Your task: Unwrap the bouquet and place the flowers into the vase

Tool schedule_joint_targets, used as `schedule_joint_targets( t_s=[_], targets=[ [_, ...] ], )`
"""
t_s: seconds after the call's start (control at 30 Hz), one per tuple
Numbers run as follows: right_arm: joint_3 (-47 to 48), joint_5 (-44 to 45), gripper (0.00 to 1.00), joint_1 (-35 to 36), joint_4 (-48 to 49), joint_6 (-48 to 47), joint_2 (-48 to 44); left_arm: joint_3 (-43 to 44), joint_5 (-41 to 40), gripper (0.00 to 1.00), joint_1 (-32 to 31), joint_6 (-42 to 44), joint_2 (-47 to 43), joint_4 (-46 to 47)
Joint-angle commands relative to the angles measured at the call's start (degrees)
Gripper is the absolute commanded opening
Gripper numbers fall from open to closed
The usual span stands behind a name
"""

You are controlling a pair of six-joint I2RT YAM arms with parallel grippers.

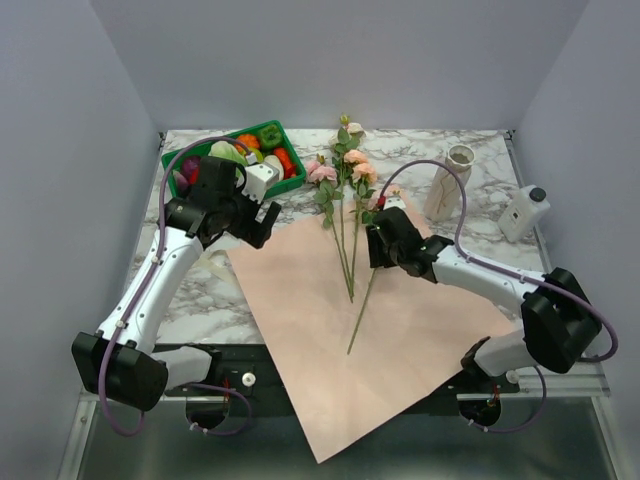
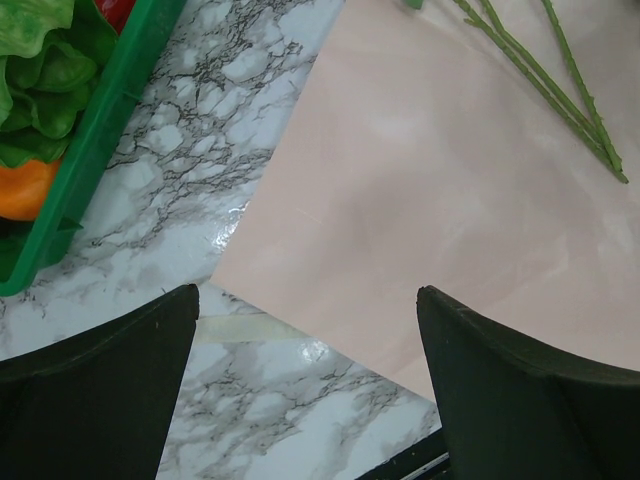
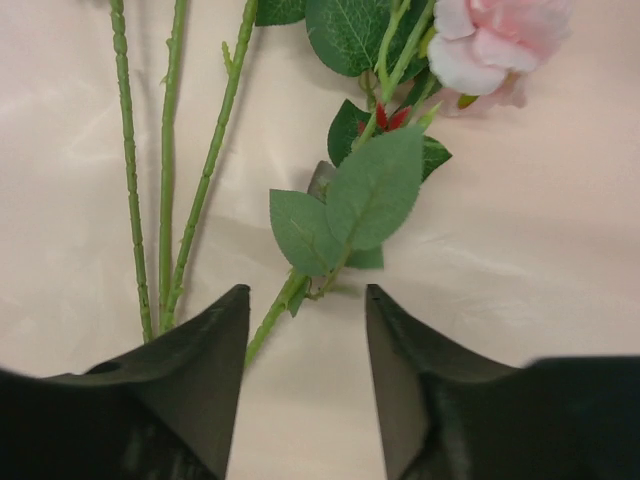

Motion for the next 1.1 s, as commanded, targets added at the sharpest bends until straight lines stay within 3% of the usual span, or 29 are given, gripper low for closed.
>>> schedule_joint_targets(
  t_s=[0.0, 0.5, 0.67, 0.97, 1.0, 1.07],
  targets=[
    [4.5, -0.6, 0.65, 0.1, -4.9, 1.2, 2.3, -1.0, 0.7, 0.99, 0.3, 0.4, -1.7, 0.9],
    [9.3, 2.5, 0.65, -2.4, -6.2, 4.9, 13.4, 0.7, 0.9, 0.99, 0.3, 1.0, -1.5, -0.2],
    [9.2, 2.0, 0.59, -3.3, -3.6, 5.8, 16.0, 1.0, 0.9, 0.99, 0.3, 1.2, -1.4, -0.6],
    [9.3, 0.3, 0.33, -3.4, -0.8, 8.2, 16.7, 1.8, 0.9, 0.99, 0.3, 1.7, -1.2, -1.6],
    [9.1, 0.8, 0.24, -3.4, -0.7, 8.5, 16.7, 2.0, 0.9, 0.99, 0.3, 1.7, -1.1, -1.6],
    [8.7, 1.5, 0.15, -3.4, -0.4, 8.9, 14.7, 2.1, 0.9, 0.99, 0.3, 1.7, -1.3, -1.9]
  ],
)
